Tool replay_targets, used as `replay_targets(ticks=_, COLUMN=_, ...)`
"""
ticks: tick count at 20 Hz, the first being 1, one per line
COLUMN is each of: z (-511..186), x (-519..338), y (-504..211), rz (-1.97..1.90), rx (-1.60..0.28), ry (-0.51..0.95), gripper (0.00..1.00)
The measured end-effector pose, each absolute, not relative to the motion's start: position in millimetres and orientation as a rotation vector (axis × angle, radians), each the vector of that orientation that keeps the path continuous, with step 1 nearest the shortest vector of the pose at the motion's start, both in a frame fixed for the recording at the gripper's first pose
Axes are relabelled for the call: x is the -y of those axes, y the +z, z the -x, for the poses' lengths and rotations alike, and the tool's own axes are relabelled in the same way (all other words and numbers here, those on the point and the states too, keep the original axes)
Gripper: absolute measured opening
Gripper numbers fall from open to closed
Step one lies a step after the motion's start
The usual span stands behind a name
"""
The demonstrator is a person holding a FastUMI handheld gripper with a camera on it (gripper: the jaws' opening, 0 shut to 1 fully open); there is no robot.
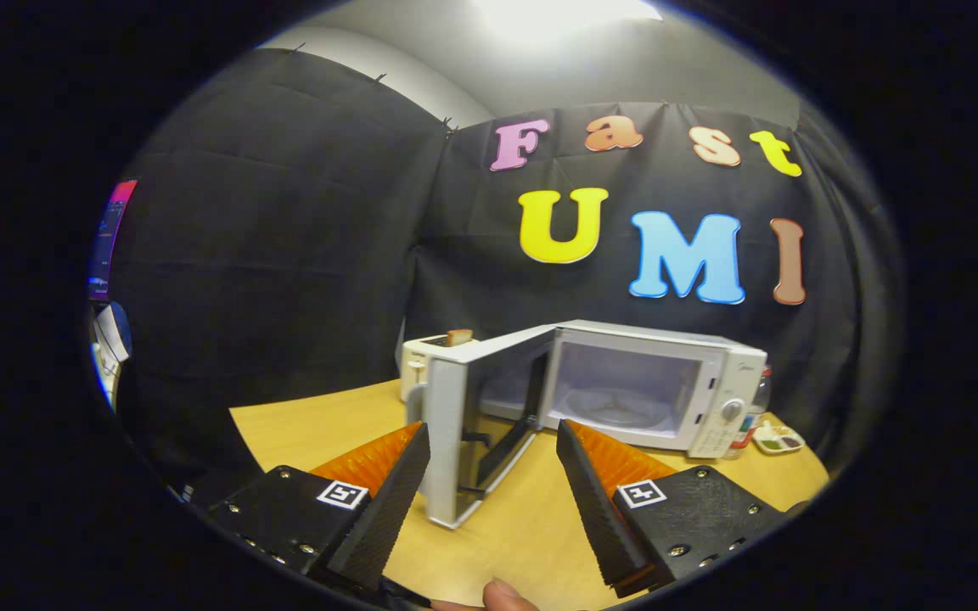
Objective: Open the microwave, put the food inside, and close the microwave door.
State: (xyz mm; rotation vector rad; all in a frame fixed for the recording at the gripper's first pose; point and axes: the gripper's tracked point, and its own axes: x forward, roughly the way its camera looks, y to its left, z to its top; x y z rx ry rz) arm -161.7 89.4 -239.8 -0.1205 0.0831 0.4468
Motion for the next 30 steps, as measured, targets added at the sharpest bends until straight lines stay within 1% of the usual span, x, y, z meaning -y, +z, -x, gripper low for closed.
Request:
replay_targets(ticks=2, z=147, x=-45, y=-254, rz=0.138, rx=-0.066, ry=0.413, gripper=0.91)
replay_targets(ticks=4, z=136, x=7, y=-273, rz=0.131, rx=-0.103, ry=0.354, gripper=0.92)
replay_targets(ticks=10, z=117, x=105, y=-340, rz=-0.064, rx=-0.351, ry=0.267, gripper=0.93)
replay_targets(ticks=11, z=118, x=111, y=-351, rz=-0.097, rx=-0.385, ry=0.265, gripper=0.93)
replay_targets(ticks=12, z=118, x=116, y=-361, rz=-0.119, rx=-0.421, ry=0.263, gripper=0.96)
replay_targets(ticks=16, z=113, x=123, y=-391, rz=-0.068, rx=-0.483, ry=0.235, gripper=0.95)
replay_targets(ticks=19, z=111, x=114, y=-415, rz=-0.004, rx=-0.534, ry=0.255, gripper=0.95)
replay_targets(ticks=26, z=103, x=115, y=-433, rz=0.069, rx=-0.621, ry=0.233, gripper=0.95)
replay_targets(ticks=29, z=105, x=114, y=-430, rz=0.086, rx=-0.619, ry=0.235, gripper=0.9)
replay_targets(ticks=30, z=106, x=114, y=-431, rz=0.086, rx=-0.624, ry=0.235, gripper=0.82)
